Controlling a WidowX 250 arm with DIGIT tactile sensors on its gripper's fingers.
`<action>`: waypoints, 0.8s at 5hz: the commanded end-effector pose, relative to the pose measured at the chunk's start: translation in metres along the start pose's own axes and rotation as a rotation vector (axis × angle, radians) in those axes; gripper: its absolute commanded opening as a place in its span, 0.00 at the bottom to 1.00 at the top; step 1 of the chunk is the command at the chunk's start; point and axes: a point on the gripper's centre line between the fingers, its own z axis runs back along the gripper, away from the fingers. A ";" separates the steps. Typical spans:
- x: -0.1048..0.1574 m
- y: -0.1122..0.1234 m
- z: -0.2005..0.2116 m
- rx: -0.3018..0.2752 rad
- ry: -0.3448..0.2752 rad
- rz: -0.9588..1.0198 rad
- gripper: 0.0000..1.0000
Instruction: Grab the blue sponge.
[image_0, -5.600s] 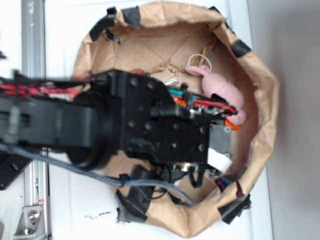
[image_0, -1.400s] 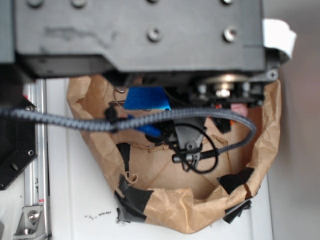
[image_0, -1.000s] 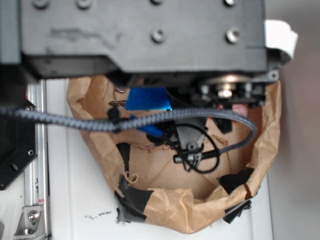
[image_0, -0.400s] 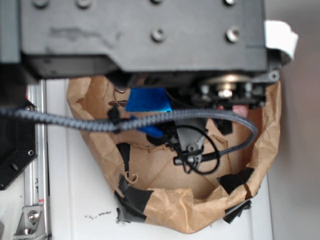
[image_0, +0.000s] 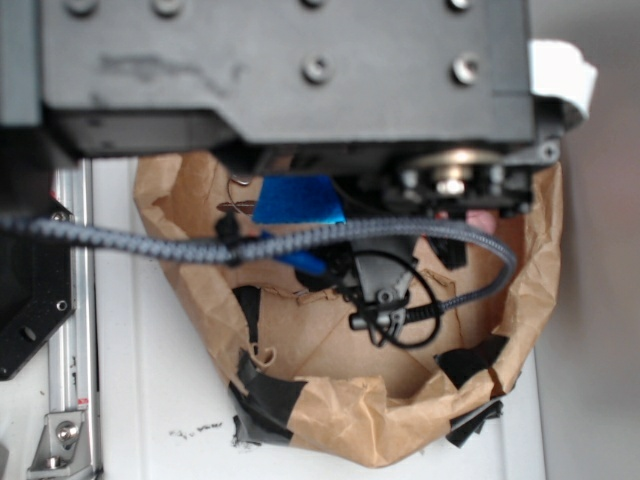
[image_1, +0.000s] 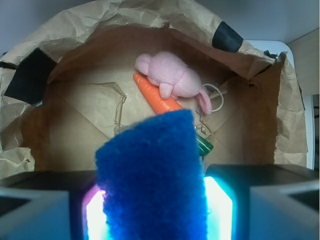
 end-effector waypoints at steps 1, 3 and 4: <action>-0.001 -0.013 0.010 0.001 -0.034 -0.012 0.00; 0.000 -0.015 0.009 0.002 -0.033 -0.011 0.00; -0.001 -0.015 0.009 -0.002 -0.035 -0.002 0.00</action>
